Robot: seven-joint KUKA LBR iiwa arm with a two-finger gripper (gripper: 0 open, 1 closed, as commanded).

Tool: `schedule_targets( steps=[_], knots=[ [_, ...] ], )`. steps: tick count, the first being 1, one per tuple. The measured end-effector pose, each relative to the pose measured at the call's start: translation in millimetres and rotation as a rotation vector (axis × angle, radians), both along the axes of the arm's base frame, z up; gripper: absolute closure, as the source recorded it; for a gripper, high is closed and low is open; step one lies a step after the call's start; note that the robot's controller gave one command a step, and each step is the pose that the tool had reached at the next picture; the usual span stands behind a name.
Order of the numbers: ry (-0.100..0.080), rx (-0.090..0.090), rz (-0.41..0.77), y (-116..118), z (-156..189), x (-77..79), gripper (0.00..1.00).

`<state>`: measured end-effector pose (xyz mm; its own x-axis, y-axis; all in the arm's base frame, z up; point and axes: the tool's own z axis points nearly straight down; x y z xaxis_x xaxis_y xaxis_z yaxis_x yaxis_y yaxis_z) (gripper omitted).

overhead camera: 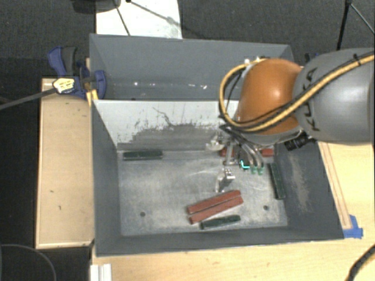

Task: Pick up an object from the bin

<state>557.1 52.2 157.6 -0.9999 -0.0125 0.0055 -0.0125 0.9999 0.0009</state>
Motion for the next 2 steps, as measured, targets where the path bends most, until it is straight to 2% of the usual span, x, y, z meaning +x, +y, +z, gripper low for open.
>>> schedule_targets(
  steps=[1, 2],
  knots=[
    [-0.008, 0.0, -0.001, 0, 4, 1.9, 0.0],
    [-0.012, 0.001, 0.187, -5, -73, -50.3, 1.0]
  ],
)
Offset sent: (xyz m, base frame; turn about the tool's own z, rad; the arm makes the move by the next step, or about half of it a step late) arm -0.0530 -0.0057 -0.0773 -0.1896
